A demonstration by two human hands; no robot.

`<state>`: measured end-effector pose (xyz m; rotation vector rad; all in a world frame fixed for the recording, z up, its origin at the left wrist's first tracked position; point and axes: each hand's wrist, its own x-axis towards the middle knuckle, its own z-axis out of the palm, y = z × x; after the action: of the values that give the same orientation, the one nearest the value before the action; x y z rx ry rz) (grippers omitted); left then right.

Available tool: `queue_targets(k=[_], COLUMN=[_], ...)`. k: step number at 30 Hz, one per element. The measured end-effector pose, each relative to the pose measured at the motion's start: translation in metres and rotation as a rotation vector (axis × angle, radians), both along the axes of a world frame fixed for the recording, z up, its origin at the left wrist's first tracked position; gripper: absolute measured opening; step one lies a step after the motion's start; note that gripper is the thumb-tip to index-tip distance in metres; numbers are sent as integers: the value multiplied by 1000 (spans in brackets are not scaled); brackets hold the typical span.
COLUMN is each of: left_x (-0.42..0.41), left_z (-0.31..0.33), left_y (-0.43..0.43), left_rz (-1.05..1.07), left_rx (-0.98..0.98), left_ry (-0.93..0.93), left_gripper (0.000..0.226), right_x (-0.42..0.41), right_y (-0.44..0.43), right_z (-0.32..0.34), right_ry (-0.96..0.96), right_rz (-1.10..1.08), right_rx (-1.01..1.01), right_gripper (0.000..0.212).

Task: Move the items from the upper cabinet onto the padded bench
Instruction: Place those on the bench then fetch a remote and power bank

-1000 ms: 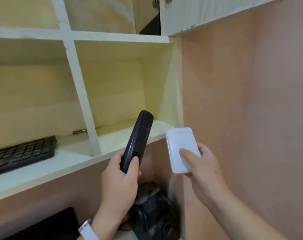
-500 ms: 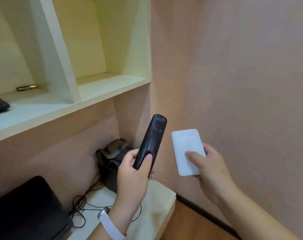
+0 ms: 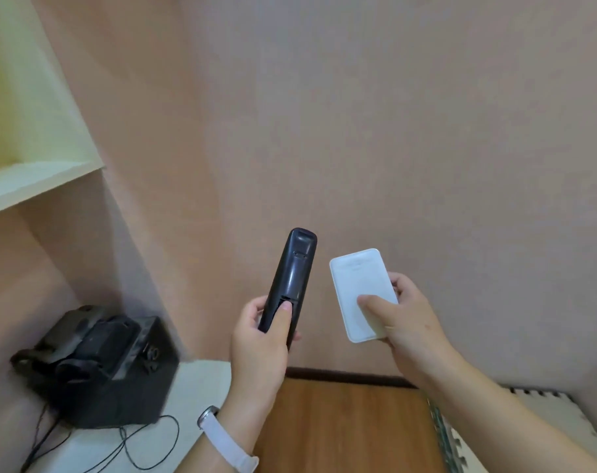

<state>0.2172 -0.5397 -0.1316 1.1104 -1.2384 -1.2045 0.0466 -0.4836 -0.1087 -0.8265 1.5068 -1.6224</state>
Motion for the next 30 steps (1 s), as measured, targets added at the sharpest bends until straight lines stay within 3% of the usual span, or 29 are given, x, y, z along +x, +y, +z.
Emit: queue_targets(k=[4, 10, 23, 30], left_x=[-72, -187, -366, -430], left_z=[3, 9, -2, -7], left_y=[37, 129, 341, 410], left_rz=[-148, -417, -826, -1019], left_rx=[-12, -8, -19, -22], left_ry=[0, 15, -55, -67], left_gripper=[9, 8, 10, 6], right_x=[-57, -148, -269, -307], right_y=[66, 190, 445, 526], right_z=[2, -1, -18, -27], right_ry=[-5, -16, -56, -80], right_rz=[-148, -359, -745, -965], right_rx=[7, -25, -27, -40], right_gripper=[41, 27, 40, 29])
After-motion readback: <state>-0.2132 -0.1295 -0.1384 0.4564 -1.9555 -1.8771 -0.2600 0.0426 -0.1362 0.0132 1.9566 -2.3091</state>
